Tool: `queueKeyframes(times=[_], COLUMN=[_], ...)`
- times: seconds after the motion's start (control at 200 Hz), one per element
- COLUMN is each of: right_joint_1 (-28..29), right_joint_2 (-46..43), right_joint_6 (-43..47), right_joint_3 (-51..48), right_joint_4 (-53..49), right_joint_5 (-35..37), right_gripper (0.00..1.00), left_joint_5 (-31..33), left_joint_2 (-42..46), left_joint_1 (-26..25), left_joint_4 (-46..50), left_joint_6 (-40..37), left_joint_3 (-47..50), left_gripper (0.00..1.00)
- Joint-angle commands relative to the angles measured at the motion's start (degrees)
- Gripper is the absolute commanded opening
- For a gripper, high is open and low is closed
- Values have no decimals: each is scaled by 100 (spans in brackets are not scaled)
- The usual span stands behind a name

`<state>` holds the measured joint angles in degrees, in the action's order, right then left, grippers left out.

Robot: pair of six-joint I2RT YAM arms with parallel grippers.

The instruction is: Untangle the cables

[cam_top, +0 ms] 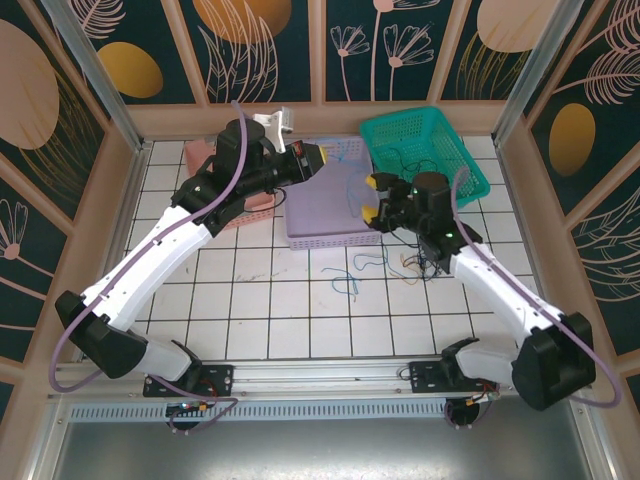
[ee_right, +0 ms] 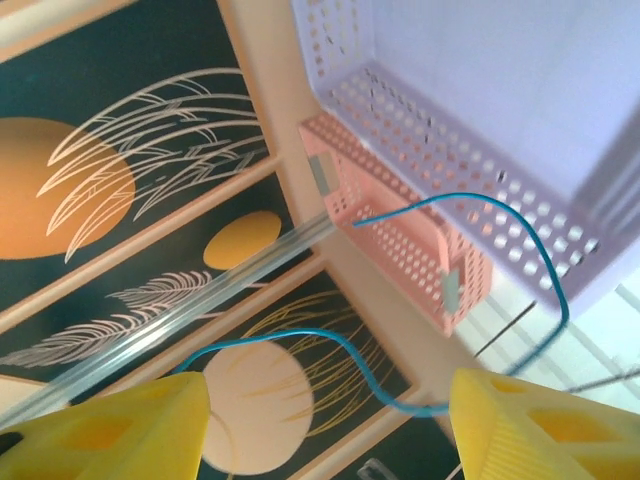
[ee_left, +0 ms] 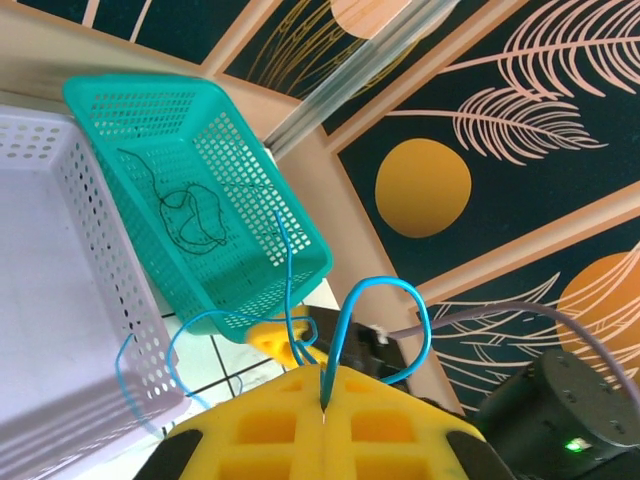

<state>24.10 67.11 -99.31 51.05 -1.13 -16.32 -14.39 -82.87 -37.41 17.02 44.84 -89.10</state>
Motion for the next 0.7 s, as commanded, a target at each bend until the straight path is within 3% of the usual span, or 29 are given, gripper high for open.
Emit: queueKeyframes(times=[0.0, 0.18, 0.315, 0.566, 0.696], right_joint_1=[-292, -572, -531, -250, -33], right_joint_2=[-459, -626, -144, 1125, 1408], right_joint_6=[1986, 4463, 5334, 5295, 4969], right_joint_3=[166, 1150, 2155, 3403, 3361], right_joint_4=[-994, -1321, -1281, -1757, -1745], right_joint_5=[243, -4, -534, -1062, -953], right_gripper=[64, 53, 52, 51, 47], left_joint_5=[112, -53, -340, -458, -516], left_joint_2=[48, -139, -245, -391, -419], left_joint_1=[32, 49, 58, 58, 58], left_joint_4=[81, 346, 379, 311, 303], left_joint_6=[-262, -614, -781, -788, -776], left_joint_3=[-287, -497, -524, -607, -642], left_gripper=[0, 0, 0, 0, 0])
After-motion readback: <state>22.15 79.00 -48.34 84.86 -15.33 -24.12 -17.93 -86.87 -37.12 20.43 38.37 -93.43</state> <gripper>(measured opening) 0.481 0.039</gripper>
